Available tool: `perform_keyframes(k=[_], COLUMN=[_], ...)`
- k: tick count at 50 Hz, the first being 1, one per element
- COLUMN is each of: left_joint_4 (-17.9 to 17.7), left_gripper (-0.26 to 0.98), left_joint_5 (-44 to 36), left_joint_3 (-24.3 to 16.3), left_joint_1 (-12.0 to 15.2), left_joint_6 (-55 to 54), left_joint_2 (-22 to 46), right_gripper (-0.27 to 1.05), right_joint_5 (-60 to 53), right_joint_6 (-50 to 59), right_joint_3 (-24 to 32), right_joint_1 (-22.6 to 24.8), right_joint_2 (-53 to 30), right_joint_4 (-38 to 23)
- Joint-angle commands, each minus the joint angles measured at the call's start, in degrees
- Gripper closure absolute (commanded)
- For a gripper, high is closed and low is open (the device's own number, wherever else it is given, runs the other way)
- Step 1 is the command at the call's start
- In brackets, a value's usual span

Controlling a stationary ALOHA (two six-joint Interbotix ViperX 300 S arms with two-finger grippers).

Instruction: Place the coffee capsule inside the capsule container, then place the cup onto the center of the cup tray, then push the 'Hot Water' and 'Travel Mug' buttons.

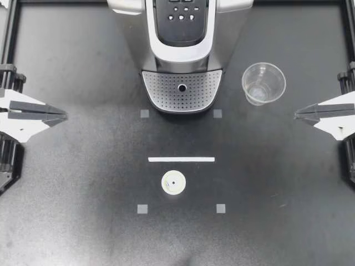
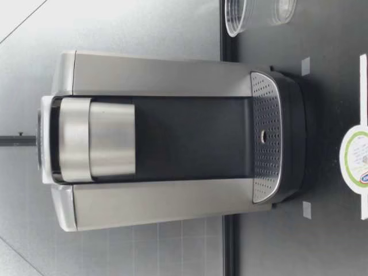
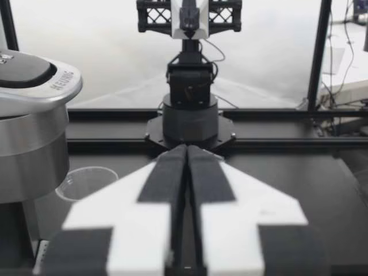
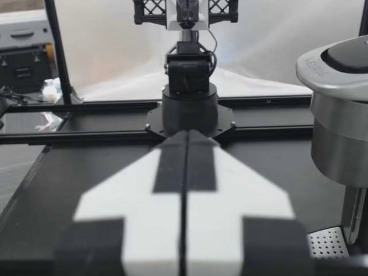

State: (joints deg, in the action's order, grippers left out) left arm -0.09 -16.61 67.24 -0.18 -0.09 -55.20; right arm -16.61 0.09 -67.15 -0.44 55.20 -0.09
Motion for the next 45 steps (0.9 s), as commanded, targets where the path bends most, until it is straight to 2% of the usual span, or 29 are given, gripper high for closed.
perform_keyframes(k=[1,5,12,24,31,45], left_joint_4=[0.26,0.18,0.18,0.18,0.09,0.09], left_gripper=[0.50,0.56,0.57,0.57,0.57,0.57], left_joint_5=[-0.53,-0.70,-1.23,-1.23,-0.09,7.73], left_joint_3=[-0.97,-1.23,-0.88,-2.02,-3.60,-9.93], left_joint_1=[-0.70,-0.70,-1.32,-5.10,-5.89,-5.89], left_joint_6=[0.09,0.09,-0.09,-0.62,-0.70,-1.58], left_joint_2=[1.23,2.29,5.89,16.88,23.47,35.86], right_gripper=[0.61,0.67,0.68,0.68,0.68,0.68], right_joint_5=[-0.79,-1.23,-3.16,-4.13,-4.13,-3.96], right_joint_6=[0.00,0.09,0.26,0.44,2.99,8.79], right_joint_3=[0.53,0.62,0.70,1.41,2.55,4.48], right_joint_1=[-0.09,-0.09,-0.09,2.02,2.81,3.69], right_joint_2=[-0.35,-0.53,-2.37,-11.16,-17.23,-27.51], right_joint_4=[0.00,0.00,-0.09,0.00,-0.09,-0.09])
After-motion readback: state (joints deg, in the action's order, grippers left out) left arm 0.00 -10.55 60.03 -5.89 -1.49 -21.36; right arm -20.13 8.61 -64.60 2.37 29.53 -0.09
